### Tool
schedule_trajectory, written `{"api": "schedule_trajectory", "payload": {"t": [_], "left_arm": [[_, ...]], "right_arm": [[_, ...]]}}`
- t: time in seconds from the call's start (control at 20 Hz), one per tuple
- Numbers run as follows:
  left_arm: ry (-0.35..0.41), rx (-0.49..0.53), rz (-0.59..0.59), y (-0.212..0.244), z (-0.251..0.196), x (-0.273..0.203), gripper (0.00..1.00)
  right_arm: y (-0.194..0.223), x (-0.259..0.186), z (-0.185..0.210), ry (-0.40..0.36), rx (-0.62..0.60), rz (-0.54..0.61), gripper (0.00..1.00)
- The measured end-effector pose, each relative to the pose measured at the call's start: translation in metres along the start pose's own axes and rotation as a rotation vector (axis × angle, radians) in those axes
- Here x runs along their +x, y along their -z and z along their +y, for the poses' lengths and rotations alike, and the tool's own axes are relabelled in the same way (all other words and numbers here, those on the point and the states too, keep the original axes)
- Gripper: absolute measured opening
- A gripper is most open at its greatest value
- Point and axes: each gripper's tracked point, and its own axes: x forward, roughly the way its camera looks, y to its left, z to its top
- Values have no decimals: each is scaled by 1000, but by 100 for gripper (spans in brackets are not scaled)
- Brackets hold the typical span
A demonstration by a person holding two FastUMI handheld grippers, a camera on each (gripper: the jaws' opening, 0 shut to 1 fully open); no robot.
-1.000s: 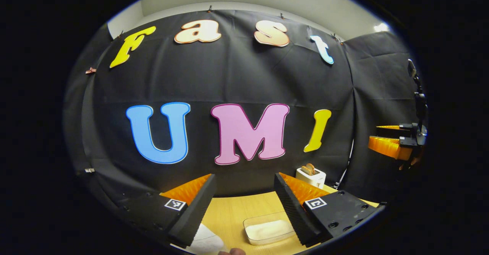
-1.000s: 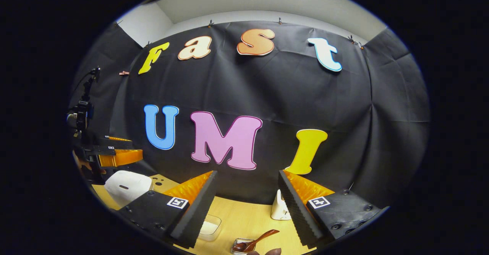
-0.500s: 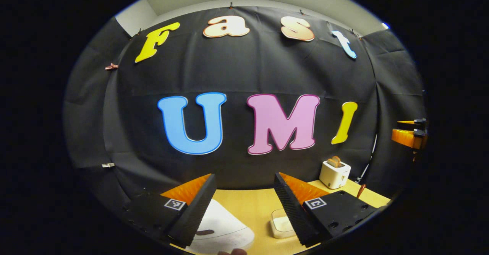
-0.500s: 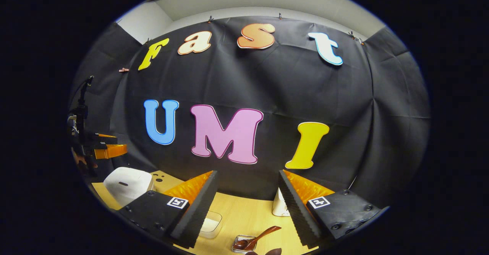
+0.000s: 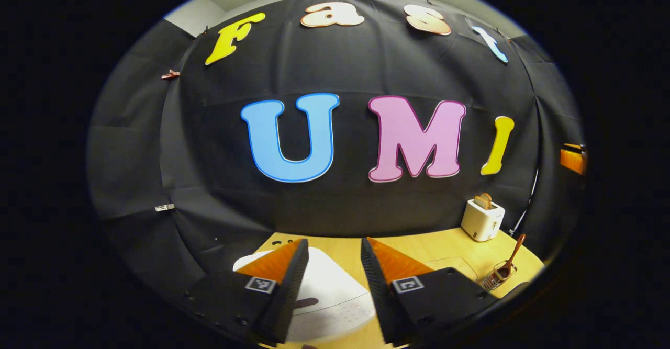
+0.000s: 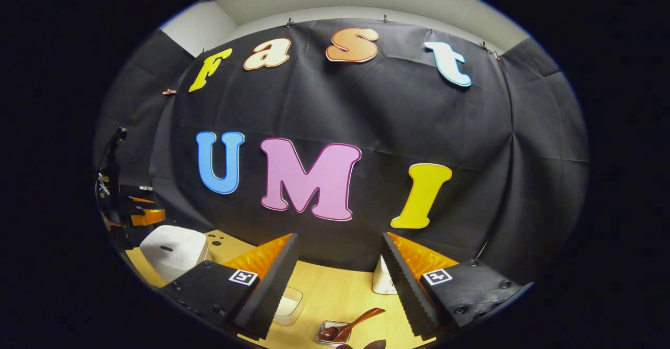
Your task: Close the left gripper, press the button to open the rice cooker; take a wooden spoon from the chopstick holder with the right hand, scoop a spoonful of rice and pour it into the rice cooker, then put the wooden spoon back into the chopstick holder.
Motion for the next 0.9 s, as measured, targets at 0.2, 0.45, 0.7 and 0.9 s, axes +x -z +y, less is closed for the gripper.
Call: {"api": "schedule_trajectory", "payload": {"t": [0.2,0.45,0.7,0.9], "left_arm": [[-39,-66,68,32,13,7,15],[-90,-85,218,95,31,16,5],[-93,-113,314,129,36,27,5],[-109,-120,368,148,40,30,5]], "right_arm": [[1,-3,-2,12,-2,5,98],[3,-8,-6,26,-11,13,98],[5,-13,-7,33,-19,23,98],[5,-15,-10,41,-25,25,98]]}}
